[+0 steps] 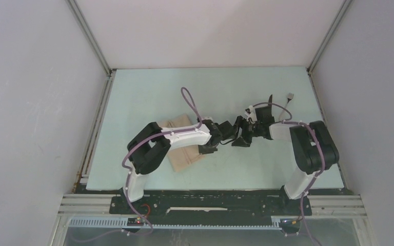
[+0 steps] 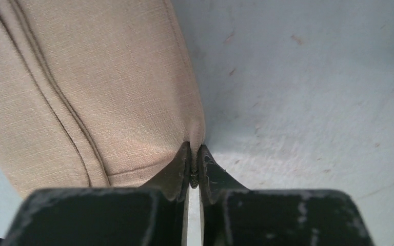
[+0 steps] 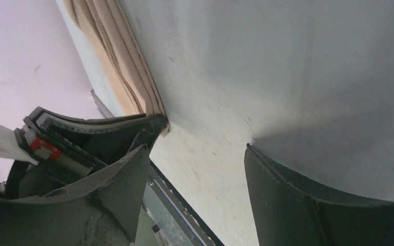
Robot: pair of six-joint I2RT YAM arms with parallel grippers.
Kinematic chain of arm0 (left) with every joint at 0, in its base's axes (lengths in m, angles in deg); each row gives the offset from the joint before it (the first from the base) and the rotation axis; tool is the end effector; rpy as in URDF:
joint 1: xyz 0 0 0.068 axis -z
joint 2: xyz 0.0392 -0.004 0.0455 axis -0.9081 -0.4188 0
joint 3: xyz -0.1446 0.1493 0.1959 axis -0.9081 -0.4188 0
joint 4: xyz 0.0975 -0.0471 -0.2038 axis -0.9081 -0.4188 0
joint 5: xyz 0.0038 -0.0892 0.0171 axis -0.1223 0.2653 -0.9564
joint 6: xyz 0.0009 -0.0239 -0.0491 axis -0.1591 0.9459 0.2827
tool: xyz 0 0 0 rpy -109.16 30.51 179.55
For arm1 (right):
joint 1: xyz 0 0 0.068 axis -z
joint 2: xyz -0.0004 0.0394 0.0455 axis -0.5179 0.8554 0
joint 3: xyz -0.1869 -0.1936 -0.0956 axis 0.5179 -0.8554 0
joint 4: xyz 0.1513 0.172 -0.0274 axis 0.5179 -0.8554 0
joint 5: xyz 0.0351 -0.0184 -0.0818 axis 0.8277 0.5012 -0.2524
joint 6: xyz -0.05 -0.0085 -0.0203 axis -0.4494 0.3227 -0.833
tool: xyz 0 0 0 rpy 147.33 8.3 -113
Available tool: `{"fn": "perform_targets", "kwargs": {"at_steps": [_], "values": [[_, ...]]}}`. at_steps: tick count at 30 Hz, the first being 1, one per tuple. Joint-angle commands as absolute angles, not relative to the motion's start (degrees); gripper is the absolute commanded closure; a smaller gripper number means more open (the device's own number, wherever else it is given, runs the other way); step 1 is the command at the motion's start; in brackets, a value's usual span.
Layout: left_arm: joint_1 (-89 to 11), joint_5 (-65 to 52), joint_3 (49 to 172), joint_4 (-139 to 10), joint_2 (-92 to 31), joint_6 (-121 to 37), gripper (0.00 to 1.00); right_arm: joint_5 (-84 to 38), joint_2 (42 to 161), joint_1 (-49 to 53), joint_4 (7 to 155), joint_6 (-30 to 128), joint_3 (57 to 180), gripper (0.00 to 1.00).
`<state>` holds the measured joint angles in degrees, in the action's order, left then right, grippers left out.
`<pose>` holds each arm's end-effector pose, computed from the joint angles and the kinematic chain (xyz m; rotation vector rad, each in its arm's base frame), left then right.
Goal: Fold the napkin into a case and place the utensils inside
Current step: Pick up the 2/3-rectangle-folded napkin from the center of the board.
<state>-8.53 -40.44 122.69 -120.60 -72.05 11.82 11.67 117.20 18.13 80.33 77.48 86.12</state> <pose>0.2122 -0.2940 0.1891 -0.2236 2.7020 0.2378 0.2715 0.0882 0.1691 0.1932 2.6250 1.2547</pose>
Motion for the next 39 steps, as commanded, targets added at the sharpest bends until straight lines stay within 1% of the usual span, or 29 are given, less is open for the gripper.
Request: {"fn": "perform_targets", "kwargs": {"at_steps": [1,3,6,8,13,16,23,30,36,39], "values": [[-10.2,-34.5,113.0,-112.8,-62.1,8.9,0.96,18.5,122.9,14.6,93.3,84.4,89.6,0.23],[-11.1,-30.0,107.3,-106.2,-57.6,7.0,0.99,19.8,125.7,12.4,101.3,88.6,90.3,0.22],[-11.7,-27.0,100.9,-99.2,-51.6,5.8,1.00,21.4,130.8,9.2,111.5,95.8,92.3,0.22],[-12.2,-25.8,98.1,-96.7,-48.6,5.5,1.00,21.2,134.0,7.0,114.7,98.7,94.7,0.22],[-13.5,-24.0,94.1,-94.1,-43.7,4.4,1.00,19.5,140.2,2.4,114.5,100.7,101.4,0.21],[-14.3,-23.8,92.3,-94.0,-41.3,4.0,1.00,17.7,141.8,0.8,112.5,100.3,103.7,0.21],[-15.8,-22.6,88.5,-93.7,-37.7,3.3,1.00,16.9,145.1,-0.7,111.4,100.8,106.6,0.26],[-16.3,-22.2,87.0,-93.6,-36.5,3.3,1.00,17.8,148.5,-0.8,111.8,101.5,110.4,0.37],[-16.4,-22.0,86.8,-93.5,-36.9,3.7,1.00,17.6,149.3,0.5,111.7,101.5,111.6,0.38],[-16.3,-21.6,86.6,-93.0,-37.0,4.0,1.00,18.4,150.3,1.2,112.4,102.0,112.5,0.42]]}}
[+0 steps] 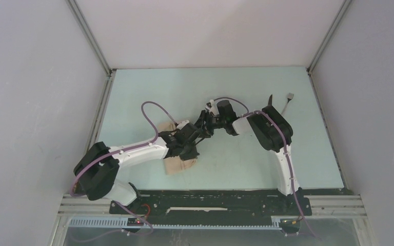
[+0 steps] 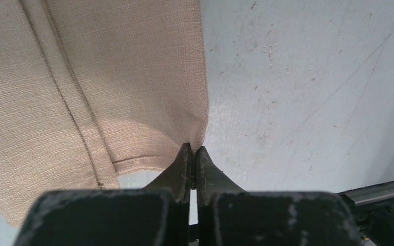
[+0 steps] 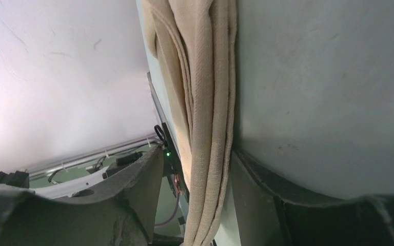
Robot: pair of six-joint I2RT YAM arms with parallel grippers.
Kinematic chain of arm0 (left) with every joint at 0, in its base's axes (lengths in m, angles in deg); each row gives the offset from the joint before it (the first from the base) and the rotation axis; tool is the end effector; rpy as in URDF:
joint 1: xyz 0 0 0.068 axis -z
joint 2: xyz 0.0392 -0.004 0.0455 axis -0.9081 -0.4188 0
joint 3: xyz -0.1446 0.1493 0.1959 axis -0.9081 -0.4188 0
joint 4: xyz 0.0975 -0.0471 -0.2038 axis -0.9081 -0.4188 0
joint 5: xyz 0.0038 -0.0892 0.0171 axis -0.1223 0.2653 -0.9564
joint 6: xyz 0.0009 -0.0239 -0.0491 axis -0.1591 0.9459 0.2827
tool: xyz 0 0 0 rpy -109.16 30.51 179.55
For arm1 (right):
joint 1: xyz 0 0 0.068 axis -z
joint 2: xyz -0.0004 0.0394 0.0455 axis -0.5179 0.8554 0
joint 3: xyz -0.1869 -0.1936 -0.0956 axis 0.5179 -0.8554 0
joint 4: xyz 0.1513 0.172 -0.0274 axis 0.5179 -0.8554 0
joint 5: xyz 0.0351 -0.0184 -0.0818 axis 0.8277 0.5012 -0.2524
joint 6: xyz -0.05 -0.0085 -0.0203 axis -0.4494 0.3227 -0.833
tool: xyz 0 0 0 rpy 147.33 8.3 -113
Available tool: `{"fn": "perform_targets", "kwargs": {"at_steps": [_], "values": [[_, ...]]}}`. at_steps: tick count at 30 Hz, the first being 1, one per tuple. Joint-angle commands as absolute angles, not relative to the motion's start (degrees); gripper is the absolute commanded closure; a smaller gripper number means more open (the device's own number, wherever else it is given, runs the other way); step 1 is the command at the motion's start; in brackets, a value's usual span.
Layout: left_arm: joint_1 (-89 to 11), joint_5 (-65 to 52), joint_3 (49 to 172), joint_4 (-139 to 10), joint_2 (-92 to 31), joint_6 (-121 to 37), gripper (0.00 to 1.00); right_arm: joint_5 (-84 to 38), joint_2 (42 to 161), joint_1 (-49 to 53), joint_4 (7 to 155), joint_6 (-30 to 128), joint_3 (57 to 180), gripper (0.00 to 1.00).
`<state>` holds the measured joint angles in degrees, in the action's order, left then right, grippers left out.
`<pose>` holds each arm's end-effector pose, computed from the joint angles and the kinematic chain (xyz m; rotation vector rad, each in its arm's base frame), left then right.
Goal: Fold the napkin into a case and place the utensils inside
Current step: Pick up the 2/3-rectangle-folded napkin from the center of the board.
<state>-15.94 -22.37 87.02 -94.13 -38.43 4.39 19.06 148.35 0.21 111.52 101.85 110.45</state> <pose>0.1650 -0.1841 0.2189 -0.2522 2.7071 -0.4256 0.3549 0.2456 0.1252 -0.0156 2.4793 1.7450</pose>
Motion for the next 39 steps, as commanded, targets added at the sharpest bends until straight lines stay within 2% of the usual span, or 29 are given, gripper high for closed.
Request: {"fn": "perform_targets", "kwargs": {"at_steps": [1,10,13,18,23,30,35,39], "values": [[-16.3,-21.5,86.6,-93.0,-37.0,4.1,1.00,18.5,150.5,1.3,112.6,102.2,112.7,0.43],[-16.4,-20.5,86.8,-92.1,-37.1,3.8,1.00,19.5,152.4,2.0,117.4,104.9,113.7,0.57],[-16.3,-20.5,87.0,-91.9,-37.1,3.7,1.00,19.7,152.9,2.2,118.7,105.9,114.0,0.57],[-16.3,-20.7,86.7,-92.1,-36.2,3.7,1.00,19.4,152.8,1.5,115.5,103.9,114.6,0.48],[-16.4,-21.0,86.2,-92.1,-35.1,3.9,1.00,19.2,153.3,0.5,116.4,104.5,114.6,0.50],[-16.3,-19.7,86.0,-90.6,-35.1,4.0,1.00,19.0,152.1,1.8,118.0,105.4,114.6,0.67],[-16.4,-16.2,86.1,-86.7,-36.5,3.9,1.00,19.9,150.7,3.9,117.4,105.1,114.0,1.00],[-16.1,-12.5,86.7,-81.1,-38.2,4.2,1.00,19.7,147.3,6.2,112.3,100.0,112.2,1.00]]}}
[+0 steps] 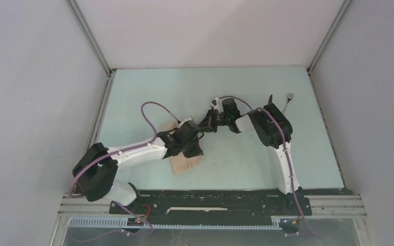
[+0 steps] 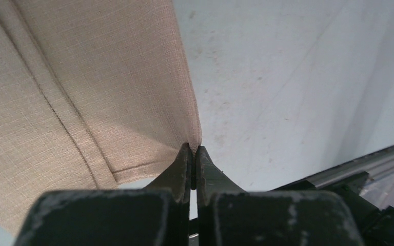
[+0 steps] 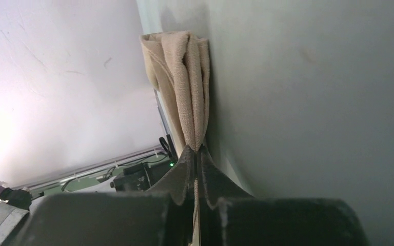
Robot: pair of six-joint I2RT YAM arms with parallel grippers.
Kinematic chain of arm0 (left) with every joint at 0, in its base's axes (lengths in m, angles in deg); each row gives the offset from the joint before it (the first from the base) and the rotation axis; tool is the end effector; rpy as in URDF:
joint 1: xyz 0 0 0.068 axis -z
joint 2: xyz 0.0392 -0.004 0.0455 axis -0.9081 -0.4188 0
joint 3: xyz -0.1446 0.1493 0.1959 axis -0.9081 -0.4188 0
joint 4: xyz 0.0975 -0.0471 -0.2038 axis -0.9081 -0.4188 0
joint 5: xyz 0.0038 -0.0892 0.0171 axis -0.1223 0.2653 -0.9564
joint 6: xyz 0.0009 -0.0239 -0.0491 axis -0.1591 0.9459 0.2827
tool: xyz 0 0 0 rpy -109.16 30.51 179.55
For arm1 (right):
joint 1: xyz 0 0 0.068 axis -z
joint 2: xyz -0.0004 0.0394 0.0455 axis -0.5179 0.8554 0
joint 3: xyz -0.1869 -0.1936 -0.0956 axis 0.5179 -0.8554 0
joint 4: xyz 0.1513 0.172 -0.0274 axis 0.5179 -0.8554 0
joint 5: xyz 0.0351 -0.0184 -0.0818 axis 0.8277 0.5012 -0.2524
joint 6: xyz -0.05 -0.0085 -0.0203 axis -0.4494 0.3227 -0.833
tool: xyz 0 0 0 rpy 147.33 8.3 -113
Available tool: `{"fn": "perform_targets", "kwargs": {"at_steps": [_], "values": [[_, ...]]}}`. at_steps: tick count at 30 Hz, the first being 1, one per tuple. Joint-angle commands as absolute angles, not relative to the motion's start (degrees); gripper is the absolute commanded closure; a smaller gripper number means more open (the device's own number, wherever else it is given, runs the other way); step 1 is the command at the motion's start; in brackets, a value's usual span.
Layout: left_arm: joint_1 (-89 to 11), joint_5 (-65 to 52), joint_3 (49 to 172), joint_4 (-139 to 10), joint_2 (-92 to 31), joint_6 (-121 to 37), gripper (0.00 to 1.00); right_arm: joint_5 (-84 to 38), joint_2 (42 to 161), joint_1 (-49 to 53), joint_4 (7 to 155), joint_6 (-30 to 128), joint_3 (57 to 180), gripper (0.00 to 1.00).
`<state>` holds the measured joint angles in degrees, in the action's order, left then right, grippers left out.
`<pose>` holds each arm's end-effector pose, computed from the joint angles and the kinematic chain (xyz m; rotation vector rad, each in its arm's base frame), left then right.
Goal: Fold the napkin into a case and place the utensils inside
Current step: Pick up the 2/3-rectangle-folded napkin from the center of the board, then fold the 2/3-rectangle-folded napkin at the center of the board.
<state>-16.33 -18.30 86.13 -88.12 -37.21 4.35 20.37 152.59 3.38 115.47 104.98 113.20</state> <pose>0.1677 -0.1886 0.2254 -0.2384 2.6654 -0.6015 0.3792 0.2322 0.1119 0.0697 2.4373 1.7775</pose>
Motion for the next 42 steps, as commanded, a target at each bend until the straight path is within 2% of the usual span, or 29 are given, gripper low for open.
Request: {"fn": "perform_targets", "kwargs": {"at_steps": [1,11,19,31,42], "values": [[-16.0,-11.8,87.2,-80.2,-38.9,4.3,1.00,19.7,146.3,6.9,110.5,98.6,111.7,1.00],[-13.9,-8.7,91.5,-72.6,-46.1,4.8,1.00,16.6,137.9,11.2,89.5,83.2,111.7,1.00],[-14.0,-7.9,79.4,-61.2,-40.7,6.6,1.00,4.7,133.7,7.1,75.2,79.0,114.3,1.00],[-17.1,-6.9,61.0,-46.6,-27.6,7.9,1.00,-8.3,133.3,-1.8,66.9,81.5,122.7,1.00],[-18.5,-4.6,54.6,-38.8,-21.5,8.9,1.00,-17.4,132.5,-4.2,57.8,79.4,129.8,1.00]]}}
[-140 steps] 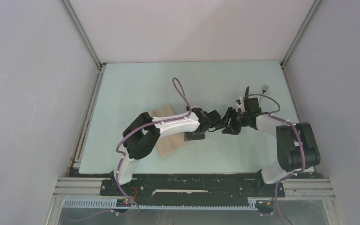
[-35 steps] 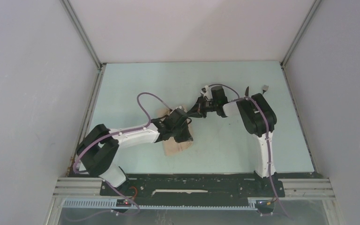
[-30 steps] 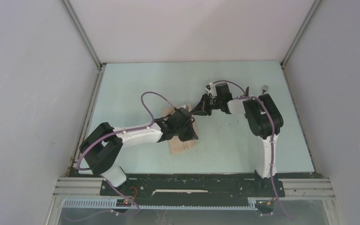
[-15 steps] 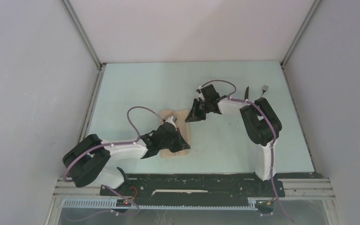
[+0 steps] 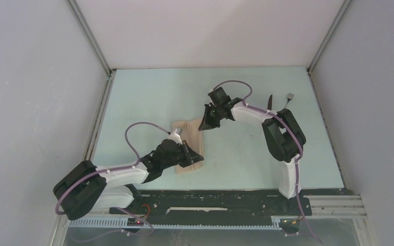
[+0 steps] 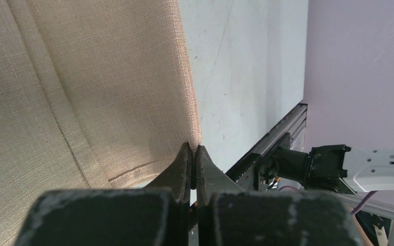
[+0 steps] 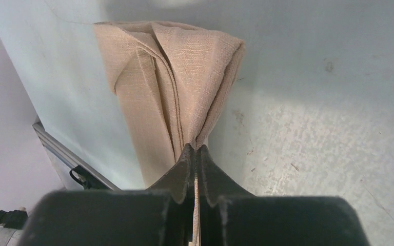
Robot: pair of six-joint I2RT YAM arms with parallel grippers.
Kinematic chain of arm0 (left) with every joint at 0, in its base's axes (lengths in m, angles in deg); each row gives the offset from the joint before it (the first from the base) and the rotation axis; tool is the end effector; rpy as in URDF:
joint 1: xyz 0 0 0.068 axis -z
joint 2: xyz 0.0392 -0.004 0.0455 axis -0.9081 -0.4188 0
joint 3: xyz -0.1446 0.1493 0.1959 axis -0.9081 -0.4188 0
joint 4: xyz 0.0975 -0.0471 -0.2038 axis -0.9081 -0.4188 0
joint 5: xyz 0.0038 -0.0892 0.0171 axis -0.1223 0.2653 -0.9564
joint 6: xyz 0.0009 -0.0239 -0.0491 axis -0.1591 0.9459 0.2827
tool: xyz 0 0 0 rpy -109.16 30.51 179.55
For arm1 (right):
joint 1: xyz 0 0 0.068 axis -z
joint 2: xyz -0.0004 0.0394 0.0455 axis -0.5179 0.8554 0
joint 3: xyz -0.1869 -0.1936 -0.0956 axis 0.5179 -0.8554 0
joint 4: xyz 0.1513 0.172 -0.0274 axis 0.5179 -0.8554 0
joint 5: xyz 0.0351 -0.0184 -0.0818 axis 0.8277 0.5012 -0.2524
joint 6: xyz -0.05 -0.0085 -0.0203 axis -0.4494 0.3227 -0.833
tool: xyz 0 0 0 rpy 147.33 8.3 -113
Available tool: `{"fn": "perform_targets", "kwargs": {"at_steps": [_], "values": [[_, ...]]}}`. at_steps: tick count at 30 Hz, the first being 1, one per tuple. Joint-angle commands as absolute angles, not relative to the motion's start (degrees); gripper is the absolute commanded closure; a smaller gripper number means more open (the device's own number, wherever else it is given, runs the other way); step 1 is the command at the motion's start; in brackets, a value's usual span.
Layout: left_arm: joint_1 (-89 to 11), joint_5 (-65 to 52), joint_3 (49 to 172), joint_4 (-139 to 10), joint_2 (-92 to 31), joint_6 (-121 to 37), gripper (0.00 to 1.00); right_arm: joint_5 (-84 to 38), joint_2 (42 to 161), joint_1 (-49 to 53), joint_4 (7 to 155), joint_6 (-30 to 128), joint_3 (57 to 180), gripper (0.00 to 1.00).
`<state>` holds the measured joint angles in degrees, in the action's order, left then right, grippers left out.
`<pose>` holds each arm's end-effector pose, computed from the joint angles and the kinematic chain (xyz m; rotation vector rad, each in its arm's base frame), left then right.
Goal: Fold the napkin into a case and place the utensils inside
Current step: Fold the 2/3-rectangle-folded napkin at the center of the board.
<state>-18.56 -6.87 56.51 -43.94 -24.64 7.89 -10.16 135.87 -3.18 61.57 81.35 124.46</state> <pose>0.1326 -0.1477 0.1908 -0.2108 2.3340 -1.2086 0.3328 0.2431 0.2050 -0.0448 2.7121 0.9101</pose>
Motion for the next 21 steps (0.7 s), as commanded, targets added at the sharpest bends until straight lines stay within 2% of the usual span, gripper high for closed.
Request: {"fn": "perform_targets", "kwargs": {"at_steps": [1,15,21], "values": [[-18.5,-4.7,54.5,-39.0,-21.4,8.6,1.00,-18.4,132.4,-4.4,56.7,79.1,130.3,1.00],[-16.3,3.4,68.8,-30.1,-38.7,10.0,1.00,-25.9,127.7,0.9,46.7,70.1,130.2,1.00],[-16.7,3.4,65.5,-27.0,-39.4,10.9,1.00,-28.7,128.2,-0.5,44.7,69.6,131.7,1.00]]}}
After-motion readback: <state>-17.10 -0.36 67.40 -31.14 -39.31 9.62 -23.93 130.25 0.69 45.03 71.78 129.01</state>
